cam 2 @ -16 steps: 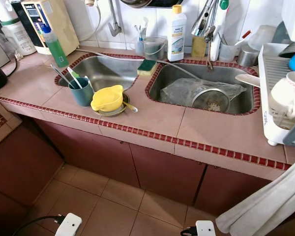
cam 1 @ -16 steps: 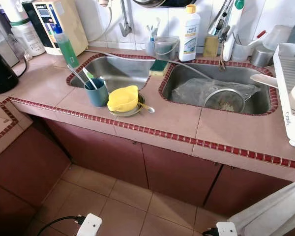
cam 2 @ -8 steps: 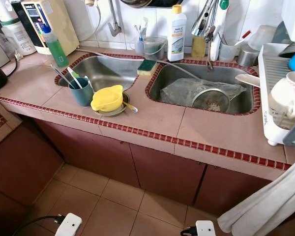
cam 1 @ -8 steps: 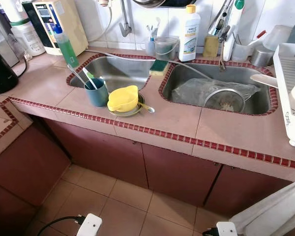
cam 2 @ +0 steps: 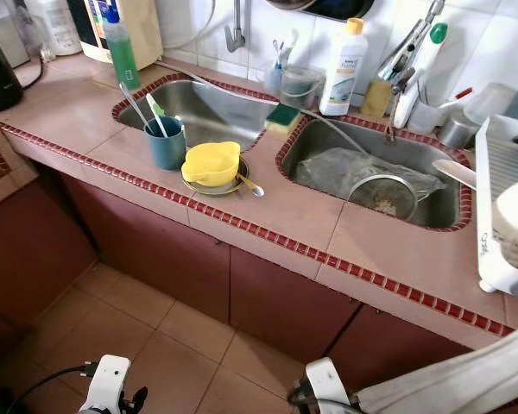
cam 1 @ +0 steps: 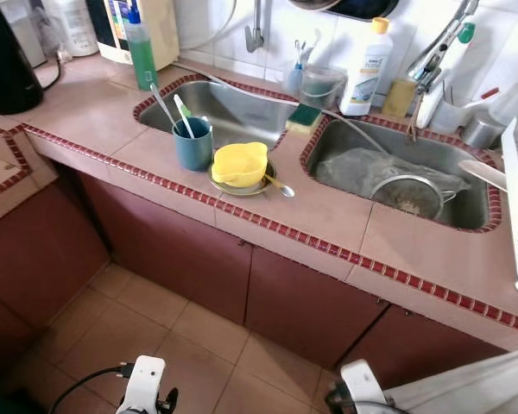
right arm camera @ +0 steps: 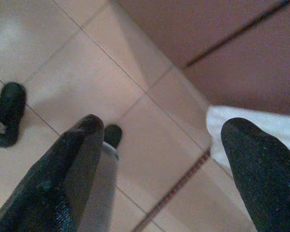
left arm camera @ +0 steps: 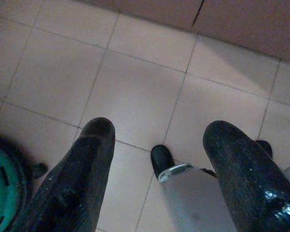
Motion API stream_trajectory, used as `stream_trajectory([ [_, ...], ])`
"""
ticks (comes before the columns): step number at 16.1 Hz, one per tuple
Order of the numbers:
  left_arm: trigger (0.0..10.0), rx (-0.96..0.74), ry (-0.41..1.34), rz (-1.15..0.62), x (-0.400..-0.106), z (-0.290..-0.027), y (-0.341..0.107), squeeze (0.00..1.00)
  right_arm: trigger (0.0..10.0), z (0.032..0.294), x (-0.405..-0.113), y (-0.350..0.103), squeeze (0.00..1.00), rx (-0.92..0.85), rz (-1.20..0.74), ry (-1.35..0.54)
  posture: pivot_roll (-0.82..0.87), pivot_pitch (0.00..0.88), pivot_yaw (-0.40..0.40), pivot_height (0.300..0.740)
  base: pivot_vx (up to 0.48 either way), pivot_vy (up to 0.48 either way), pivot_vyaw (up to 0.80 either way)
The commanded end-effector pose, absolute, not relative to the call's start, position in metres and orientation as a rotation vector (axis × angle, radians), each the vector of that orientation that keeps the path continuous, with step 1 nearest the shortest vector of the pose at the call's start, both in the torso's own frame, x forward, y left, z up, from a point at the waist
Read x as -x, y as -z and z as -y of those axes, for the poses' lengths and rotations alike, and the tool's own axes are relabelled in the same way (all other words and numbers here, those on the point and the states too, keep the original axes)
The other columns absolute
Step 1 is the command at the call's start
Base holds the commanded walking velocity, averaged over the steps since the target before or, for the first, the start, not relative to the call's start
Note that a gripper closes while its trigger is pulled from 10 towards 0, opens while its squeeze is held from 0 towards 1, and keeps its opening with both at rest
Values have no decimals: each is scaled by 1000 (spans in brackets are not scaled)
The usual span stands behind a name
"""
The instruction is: Kitchen organization
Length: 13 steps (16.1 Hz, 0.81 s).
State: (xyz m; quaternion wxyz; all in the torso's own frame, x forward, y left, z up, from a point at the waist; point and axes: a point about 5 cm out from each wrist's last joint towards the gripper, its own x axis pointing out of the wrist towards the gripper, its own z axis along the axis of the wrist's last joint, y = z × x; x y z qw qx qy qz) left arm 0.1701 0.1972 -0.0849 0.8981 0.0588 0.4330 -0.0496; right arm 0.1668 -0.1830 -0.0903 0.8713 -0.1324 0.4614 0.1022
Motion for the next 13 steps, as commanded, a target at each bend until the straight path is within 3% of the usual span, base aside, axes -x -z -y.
stream_trajectory([
  [1, 10000, -110, 109, -906, -166, -191, 88, 0, 10000, 189, -168, 89, 0, 289, -962, -205, 64, 0, -67, 740, 0, 0, 0],
  [8, 10000, -96, 97, -866, -160, -193, 88, 0, 10000, 194, -169, 87, 0, 221, -923, -178, 65, 0, -73, 740, 0, 0, 0],
  [13, 10000, -96, 140, -731, -170, -193, 77, 0, 10000, 184, -191, 73, 0, 184, -762, -242, 72, 0, -76, 740, 0, 0, 0],
])
